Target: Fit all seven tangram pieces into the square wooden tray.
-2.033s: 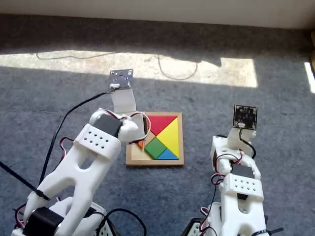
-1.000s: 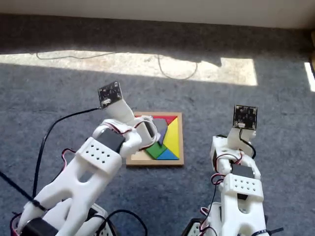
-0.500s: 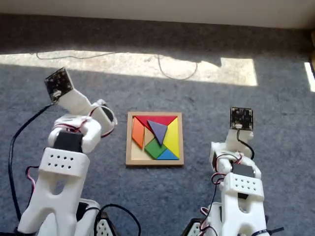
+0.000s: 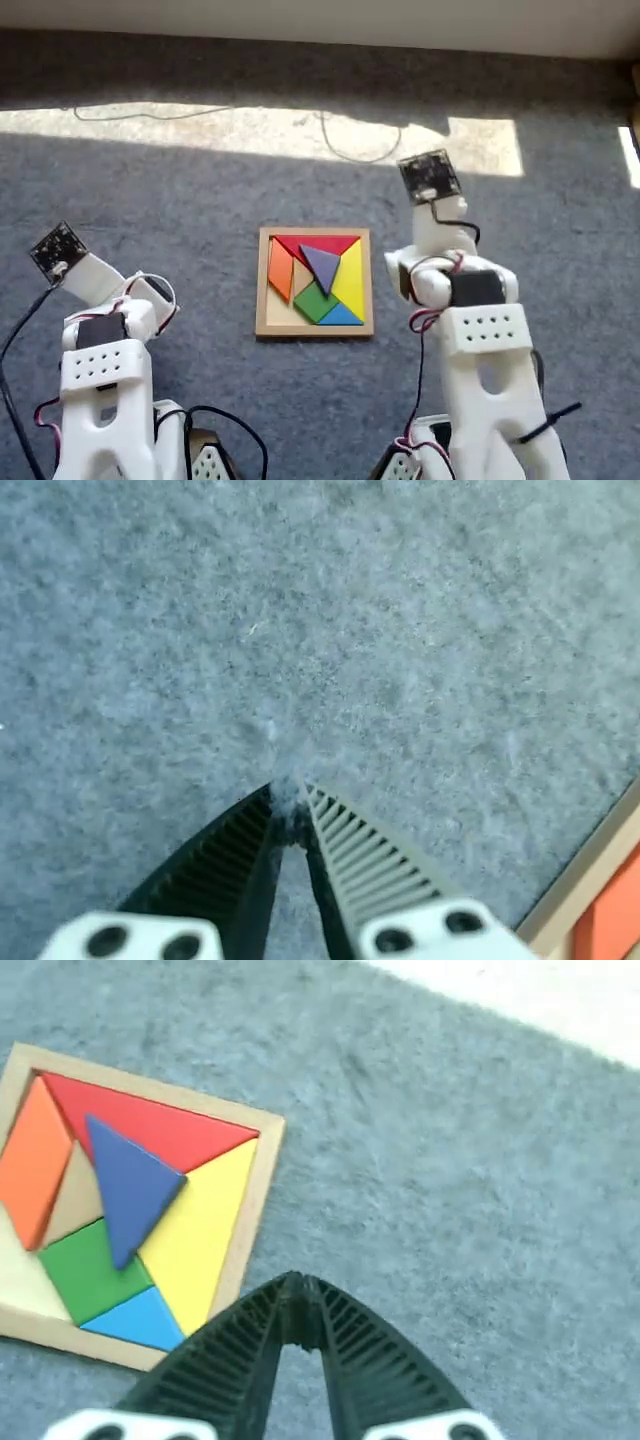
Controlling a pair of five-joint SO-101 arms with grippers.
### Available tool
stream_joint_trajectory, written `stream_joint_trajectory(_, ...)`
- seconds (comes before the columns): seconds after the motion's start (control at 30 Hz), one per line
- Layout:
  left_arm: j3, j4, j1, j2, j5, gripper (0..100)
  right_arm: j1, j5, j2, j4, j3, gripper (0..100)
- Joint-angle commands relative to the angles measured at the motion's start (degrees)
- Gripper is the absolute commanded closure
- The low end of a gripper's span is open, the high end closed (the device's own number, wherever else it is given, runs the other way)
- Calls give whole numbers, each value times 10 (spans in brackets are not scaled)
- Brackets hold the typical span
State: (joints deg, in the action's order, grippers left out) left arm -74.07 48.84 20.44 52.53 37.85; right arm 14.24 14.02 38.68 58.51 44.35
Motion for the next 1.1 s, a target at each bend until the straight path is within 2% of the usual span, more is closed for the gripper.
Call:
stream_joint_trajectory(0.0,2,-12,12,10,-6,994,55,2,-89,33,-115,991)
stream_joint_trajectory(0.13,-23,-63,14,9,-7,994,99,1,-175,32,-181,991)
stream_joint_trajectory(0.27,-44,-106,14,10,-8,994,110,1,-262,-44,-218,991)
stream_joint_trajectory(0.4,-44,-111,14,10,-8,994,110,2,-349,-123,-223,991)
stream_joint_trajectory(0.6,-44,-111,14,10,-8,994,116,4,-444,-181,-226,991)
stream_joint_trajectory(0.97,-44,-111,12,10,-8,994,134,3,-450,-181,-222,993)
stream_joint_trajectory(1.07,-44,-111,12,10,-8,994,153,2,-450,-132,-225,993)
